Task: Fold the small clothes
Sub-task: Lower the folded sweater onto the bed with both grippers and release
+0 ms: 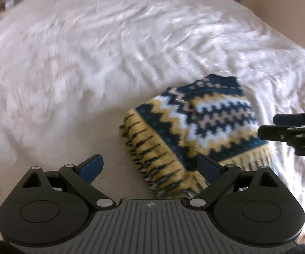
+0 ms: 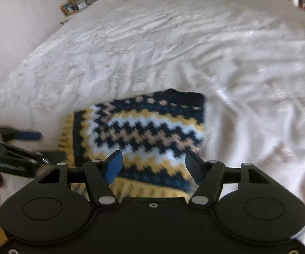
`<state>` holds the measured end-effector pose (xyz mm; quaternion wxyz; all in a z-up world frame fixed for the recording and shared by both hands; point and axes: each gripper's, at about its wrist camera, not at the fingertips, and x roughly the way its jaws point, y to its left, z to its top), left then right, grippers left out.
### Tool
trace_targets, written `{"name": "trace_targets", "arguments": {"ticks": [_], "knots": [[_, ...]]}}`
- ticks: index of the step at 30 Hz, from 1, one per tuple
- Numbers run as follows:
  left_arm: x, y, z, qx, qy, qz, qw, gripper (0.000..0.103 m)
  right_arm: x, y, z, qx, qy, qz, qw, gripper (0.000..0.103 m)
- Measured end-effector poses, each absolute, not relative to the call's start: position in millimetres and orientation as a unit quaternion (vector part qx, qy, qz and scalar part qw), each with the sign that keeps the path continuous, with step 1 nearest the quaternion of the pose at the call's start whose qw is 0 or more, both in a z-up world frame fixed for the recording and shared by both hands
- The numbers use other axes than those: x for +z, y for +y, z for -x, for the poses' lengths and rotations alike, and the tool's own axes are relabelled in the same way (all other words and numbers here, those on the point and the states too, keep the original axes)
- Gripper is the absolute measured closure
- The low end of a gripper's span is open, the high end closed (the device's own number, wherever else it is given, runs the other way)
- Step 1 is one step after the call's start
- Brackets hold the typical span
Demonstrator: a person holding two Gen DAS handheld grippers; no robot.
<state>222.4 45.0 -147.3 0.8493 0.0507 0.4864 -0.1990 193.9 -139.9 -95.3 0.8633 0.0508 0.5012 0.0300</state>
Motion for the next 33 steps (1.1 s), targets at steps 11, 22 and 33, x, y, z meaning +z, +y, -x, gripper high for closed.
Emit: {"name": "trace_targets", "arguments": {"ticks": [11, 22, 33], "knots": [[-194, 34, -195, -0.194, 0.532, -0.1, 0.818, 0.005, -134, -160, -165, -0.022, 0.558, -0.028, 0.829, 0.034], [-95, 40, -150, -0.167, 0.447, 0.006, 0.879, 0.012, -49, -157, -112, -0.009, 0.443, -0.054, 0.895, 0.001], [-38, 17, -85, -0.06, 0.396, -0.039, 0.916, 0.016, -1, -142, -60, -0.052, 0.396, -0.045, 0.916, 0.001]]}}
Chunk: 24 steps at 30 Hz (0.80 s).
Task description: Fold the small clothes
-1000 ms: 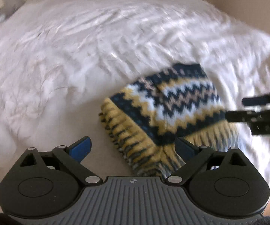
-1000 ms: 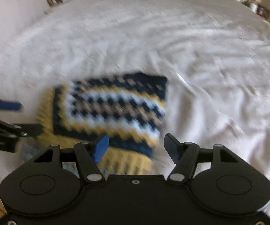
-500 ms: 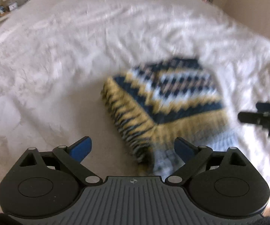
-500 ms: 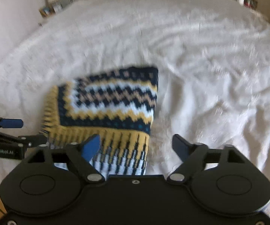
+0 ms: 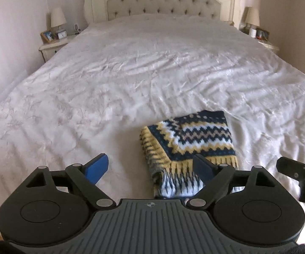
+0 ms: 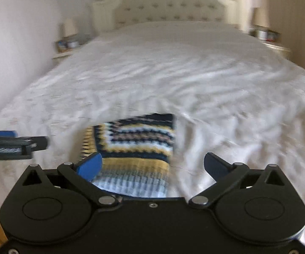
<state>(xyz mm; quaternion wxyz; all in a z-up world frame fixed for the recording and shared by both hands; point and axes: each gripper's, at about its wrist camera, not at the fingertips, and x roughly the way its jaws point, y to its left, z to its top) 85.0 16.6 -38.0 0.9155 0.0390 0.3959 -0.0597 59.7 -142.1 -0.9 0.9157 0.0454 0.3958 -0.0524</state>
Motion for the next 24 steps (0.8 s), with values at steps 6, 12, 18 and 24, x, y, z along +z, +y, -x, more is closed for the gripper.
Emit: {"name": "trace_targets", "arguments": {"ticks": [6, 12, 18, 24], "knots": [[-39, 13, -69, -0.076, 0.434, -0.002, 0.898, 0.017, 3, -134, -49, -0.082, 0.427, -0.035, 0.9, 0.003], [-47, 14, -50, -0.072, 0.461, 0.035, 0.884, 0.017, 11, -136, -37, -0.054, 0.429, -0.072, 0.899, 0.003], [-44, 13, -32, -0.062, 0.458, 0.01, 0.887, 0.016, 13, -128, -25, -0.047, 0.437, -0.082, 0.894, 0.003], [-41, 16, -21, -0.054, 0.459, 0.009, 0.887, 0.015, 14, -118, -17, -0.042, 0.442, -0.074, 0.893, 0.003]]}}
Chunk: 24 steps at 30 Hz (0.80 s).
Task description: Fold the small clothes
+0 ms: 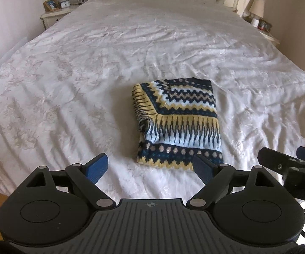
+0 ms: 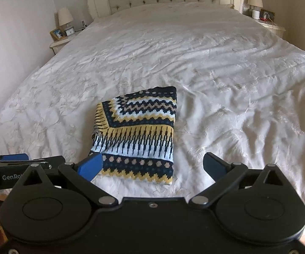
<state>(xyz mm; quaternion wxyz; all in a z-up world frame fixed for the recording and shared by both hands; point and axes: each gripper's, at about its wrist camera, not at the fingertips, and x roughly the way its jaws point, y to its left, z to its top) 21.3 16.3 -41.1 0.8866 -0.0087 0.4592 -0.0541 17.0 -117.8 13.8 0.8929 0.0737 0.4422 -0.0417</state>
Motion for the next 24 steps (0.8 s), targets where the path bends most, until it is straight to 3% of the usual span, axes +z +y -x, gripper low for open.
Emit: {"name": "trace_targets", "arguments": {"ticks": [24], "knots": [[-31, 18, -9, -0.051, 0.458, -0.028, 0.887, 0.016, 10, -104, -18, -0.059, 0.47, -0.064, 0.879, 0.003]]}}
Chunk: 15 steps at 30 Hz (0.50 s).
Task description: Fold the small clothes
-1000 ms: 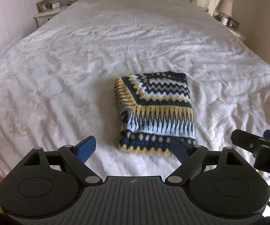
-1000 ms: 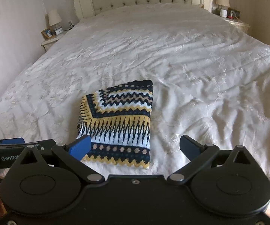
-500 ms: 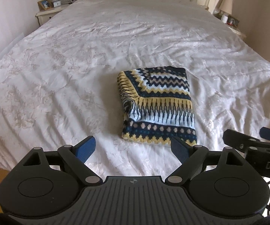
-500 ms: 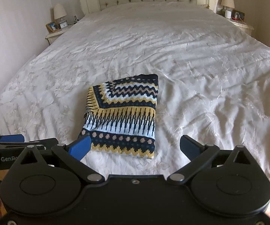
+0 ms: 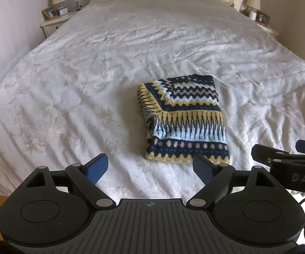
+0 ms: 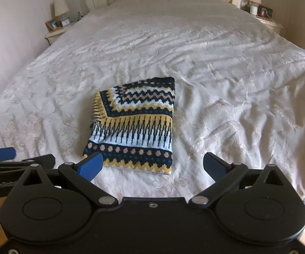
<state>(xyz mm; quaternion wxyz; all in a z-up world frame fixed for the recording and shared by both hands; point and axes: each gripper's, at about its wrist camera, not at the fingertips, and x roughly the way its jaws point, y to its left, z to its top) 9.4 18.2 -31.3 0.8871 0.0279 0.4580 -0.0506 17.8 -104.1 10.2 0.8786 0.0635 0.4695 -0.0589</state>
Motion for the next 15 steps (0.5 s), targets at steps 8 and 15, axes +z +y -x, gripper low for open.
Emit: {"name": "trace_targets", "arguments": {"ticks": [8, 15], "knots": [[-33.0, 21.1, -12.1, -0.045, 0.467, -0.032, 0.882, 0.017, 5.8, -100.9, -22.7, -0.064, 0.481, -0.063, 0.872, 0.003], [-32.7, 20.3, -9.4, -0.045, 0.471, -0.032, 0.88, 0.017, 6.0, -99.4, -20.5, -0.06, 0.483, -0.064, 0.871, 0.003]]}}
